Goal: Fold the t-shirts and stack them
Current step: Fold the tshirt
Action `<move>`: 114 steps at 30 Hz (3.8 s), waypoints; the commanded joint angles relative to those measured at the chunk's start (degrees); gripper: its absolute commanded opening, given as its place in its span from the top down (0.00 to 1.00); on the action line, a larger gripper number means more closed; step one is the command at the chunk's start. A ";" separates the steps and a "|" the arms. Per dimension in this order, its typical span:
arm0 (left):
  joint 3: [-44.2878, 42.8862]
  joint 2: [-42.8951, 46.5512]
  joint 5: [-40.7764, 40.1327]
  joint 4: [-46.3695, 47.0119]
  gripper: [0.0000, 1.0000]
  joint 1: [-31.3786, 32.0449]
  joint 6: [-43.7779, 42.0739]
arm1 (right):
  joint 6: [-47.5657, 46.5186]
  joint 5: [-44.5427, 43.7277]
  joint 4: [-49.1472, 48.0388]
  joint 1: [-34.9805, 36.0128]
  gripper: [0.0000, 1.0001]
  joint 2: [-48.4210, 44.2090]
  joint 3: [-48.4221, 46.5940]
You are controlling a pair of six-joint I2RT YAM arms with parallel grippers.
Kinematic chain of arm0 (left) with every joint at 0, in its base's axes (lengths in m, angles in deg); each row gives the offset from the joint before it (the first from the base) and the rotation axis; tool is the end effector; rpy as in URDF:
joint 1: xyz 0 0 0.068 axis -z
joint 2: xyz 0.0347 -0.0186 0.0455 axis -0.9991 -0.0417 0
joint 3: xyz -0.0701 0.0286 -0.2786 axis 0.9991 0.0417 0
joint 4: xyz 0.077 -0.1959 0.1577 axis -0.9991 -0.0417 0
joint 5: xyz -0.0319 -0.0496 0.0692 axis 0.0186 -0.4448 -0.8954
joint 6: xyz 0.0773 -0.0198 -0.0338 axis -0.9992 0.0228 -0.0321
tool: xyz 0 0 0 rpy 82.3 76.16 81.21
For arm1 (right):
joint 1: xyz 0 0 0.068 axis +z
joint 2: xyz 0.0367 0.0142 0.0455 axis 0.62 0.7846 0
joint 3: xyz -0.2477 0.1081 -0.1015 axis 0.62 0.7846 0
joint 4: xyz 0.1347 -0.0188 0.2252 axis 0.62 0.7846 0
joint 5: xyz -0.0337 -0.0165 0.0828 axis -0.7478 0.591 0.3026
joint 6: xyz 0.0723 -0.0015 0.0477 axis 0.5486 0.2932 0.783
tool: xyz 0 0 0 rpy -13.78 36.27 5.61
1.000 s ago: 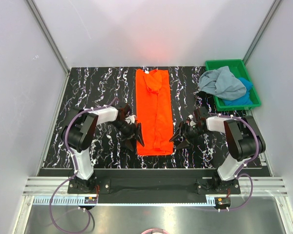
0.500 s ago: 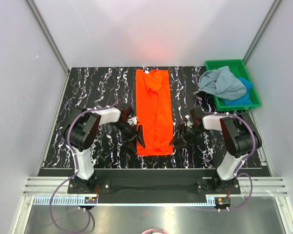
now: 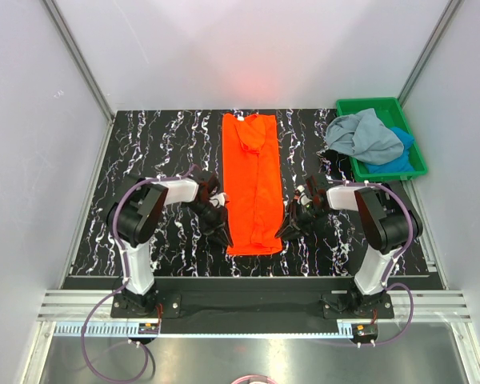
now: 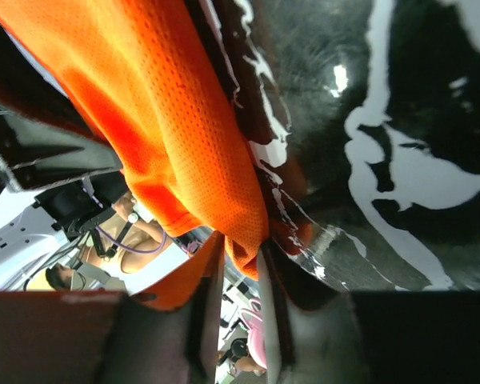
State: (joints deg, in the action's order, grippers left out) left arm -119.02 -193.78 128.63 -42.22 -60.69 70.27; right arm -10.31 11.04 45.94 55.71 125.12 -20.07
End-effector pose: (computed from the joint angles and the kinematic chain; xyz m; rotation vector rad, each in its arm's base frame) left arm 0.2619 -0.1915 0.0959 0.0796 -2.6328 0.8999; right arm 0.2694 0.1420 0.0890 -0.2480 -2.7317 -1.1648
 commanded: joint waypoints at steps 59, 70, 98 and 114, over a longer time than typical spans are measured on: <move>-54.40 -18.08 -12.70 -3.96 1.00 -11.01 -17.78 | -8.34 -0.45 2.42 -9.83 1.00 19.67 -52.70; -59.85 -23.62 -15.34 -1.59 0.99 -11.97 -17.34 | -8.87 -1.50 1.01 -9.65 0.85 28.90 -61.23; -47.46 -15.08 -4.88 0.78 0.25 -6.18 -12.60 | -9.13 0.43 3.29 -8.60 0.31 21.34 -56.23; -45.97 -22.92 -8.13 1.23 0.19 -5.12 -9.26 | -7.03 1.13 2.07 -6.58 0.31 31.01 -59.83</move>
State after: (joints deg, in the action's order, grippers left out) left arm -164.30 -215.74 121.75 -42.09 -65.74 60.17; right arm -18.79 10.49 49.77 47.86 155.07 -77.12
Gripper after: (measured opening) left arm 0.806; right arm 0.687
